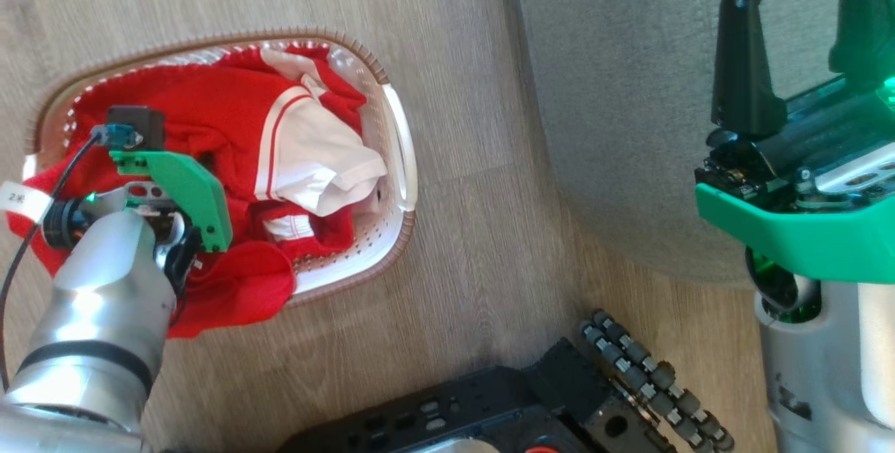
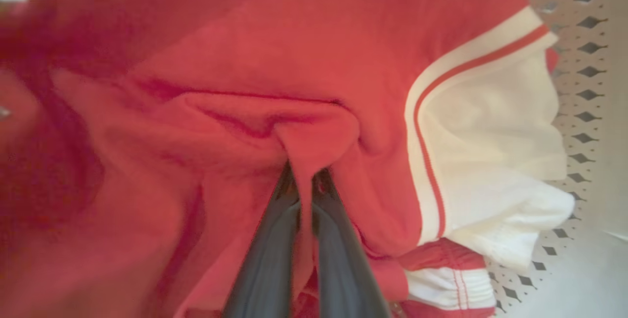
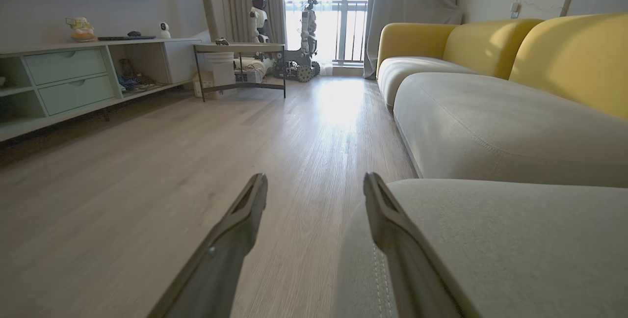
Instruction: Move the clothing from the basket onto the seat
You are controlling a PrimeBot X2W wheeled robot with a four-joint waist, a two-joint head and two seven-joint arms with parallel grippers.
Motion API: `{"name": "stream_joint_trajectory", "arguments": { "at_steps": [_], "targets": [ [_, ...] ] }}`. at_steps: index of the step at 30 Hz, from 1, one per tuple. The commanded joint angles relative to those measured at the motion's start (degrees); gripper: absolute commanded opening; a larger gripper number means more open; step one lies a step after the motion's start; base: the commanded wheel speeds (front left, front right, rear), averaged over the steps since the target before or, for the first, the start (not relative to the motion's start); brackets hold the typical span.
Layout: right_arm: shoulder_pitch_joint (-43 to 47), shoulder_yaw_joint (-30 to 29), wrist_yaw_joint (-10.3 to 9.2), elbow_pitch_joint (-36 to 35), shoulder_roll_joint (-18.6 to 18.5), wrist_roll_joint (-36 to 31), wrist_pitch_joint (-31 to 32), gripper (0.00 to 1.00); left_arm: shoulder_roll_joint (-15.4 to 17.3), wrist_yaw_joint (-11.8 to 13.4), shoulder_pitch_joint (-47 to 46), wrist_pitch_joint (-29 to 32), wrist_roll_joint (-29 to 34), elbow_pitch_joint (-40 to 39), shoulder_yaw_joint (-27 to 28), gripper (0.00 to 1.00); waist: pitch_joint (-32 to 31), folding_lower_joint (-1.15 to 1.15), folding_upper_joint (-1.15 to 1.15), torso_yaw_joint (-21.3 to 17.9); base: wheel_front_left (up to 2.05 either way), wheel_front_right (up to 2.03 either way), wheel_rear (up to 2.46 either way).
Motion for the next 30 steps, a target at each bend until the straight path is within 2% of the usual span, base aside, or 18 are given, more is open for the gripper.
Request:
{"name": "stream_joint_trajectory", "arguments": {
  "at_steps": [1, 9, 15, 30],
  "targets": [
    [1.18, 1.16, -0.01, -1.51, 0.70, 0.54, -0.36, 1.00, 0.98, 0.07, 2.84, -1.04, -0.78, -0.53, 0.79, 0.00, -1.65, 0.00, 0.00, 0.22, 0.00, 0.00, 0.00],
    [2.24, 0.92, -0.01, 0.09, 0.71, 0.40, -0.36, 1.00, -0.15, 0.06, 6.76, -4.53, -4.10, -2.88, -1.19, 0.00, -8.27, 0.00, 0.00, 1.15, 0.00, 0.00, 0.00],
    [3.92, 0.57, -0.01, 1.88, 0.69, 0.39, -0.36, 1.00, -0.60, 0.06, 10.63, -9.04, -6.67, -6.59, -4.82, 0.00, -14.75, 0.00, 0.00, 2.66, 0.00, 0.00, 0.00],
    [10.26, -1.32, -0.01, 5.54, -2.28, 2.03, -0.36, 1.00, 0.54, 0.06, 16.57, -13.53, -13.39, -16.82, -10.70, 0.00, -29.40, 0.00, 0.00, 9.80, 0.00, 0.00, 0.00]
  ]
}}
